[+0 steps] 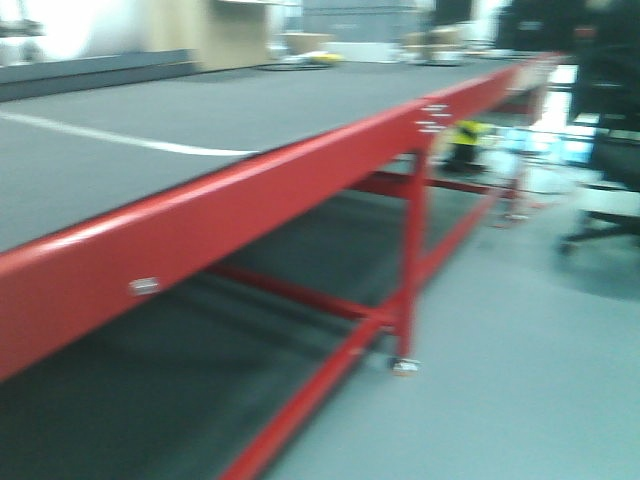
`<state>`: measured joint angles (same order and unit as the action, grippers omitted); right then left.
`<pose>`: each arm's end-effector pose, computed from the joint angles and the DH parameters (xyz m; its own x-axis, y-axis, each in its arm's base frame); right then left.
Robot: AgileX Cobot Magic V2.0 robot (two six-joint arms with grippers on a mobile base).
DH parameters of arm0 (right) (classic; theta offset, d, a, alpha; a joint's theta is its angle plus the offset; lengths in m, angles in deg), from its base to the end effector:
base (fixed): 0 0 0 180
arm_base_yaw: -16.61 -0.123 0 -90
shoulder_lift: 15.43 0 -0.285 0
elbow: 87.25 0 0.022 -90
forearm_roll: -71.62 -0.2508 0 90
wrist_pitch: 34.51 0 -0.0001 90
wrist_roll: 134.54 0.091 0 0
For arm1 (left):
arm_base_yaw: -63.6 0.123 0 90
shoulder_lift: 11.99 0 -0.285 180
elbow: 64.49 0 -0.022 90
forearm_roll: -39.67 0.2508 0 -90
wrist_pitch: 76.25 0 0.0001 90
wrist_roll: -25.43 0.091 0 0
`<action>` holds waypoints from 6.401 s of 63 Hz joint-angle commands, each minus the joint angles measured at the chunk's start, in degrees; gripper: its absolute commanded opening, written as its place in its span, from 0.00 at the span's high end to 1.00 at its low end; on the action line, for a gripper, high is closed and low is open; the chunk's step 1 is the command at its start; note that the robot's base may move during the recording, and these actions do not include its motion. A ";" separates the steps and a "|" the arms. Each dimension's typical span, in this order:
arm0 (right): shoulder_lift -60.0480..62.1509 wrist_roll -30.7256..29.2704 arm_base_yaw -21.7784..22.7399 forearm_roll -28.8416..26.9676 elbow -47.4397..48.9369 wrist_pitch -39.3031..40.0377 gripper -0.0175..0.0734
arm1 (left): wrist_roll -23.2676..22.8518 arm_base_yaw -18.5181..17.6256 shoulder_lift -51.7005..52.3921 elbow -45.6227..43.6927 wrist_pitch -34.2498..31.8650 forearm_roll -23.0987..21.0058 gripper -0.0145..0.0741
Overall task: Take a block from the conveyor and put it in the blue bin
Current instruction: 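Drive the base along the red table carrying both blocks, then turn and drive toward the steel shelf of blue bins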
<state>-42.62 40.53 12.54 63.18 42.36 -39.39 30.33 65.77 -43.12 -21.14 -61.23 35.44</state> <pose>0.0766 0.0066 0.3406 0.1265 0.0698 -0.9895 -0.0912 0.9941 0.0585 0.0828 0.0014 0.3594 0.0091 0.0146 -0.9999 -0.0189 0.9997 0.0144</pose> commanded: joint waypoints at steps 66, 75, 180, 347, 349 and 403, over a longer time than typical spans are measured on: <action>0.17 -0.47 0.01 0.32 -0.05 1.57 0.98 | -0.23 -0.14 0.12 -0.04 -0.68 -0.07 0.96; 0.17 -0.47 0.01 0.32 -0.05 1.57 0.98 | -0.23 -0.14 0.12 -0.04 -0.68 -0.07 0.96; 0.17 -0.47 0.01 0.32 -0.05 1.57 0.98 | -0.23 -0.14 0.12 -0.04 -0.68 -0.07 0.96; 0.17 -0.47 0.01 0.32 -0.05 1.57 0.98 | -0.23 -0.14 0.12 -0.04 -1.02 -0.07 0.96; 0.17 -0.47 0.01 0.32 -0.05 1.57 0.98 | -0.23 -0.14 0.12 -0.04 -1.02 -0.07 0.96; 0.17 -0.47 0.01 0.32 -0.05 1.57 0.98 | -0.23 -0.14 0.12 -0.04 -1.02 -0.07 0.96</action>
<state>-42.62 40.53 12.54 63.18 42.36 -39.39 30.33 65.77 -43.12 -21.14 -61.23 35.44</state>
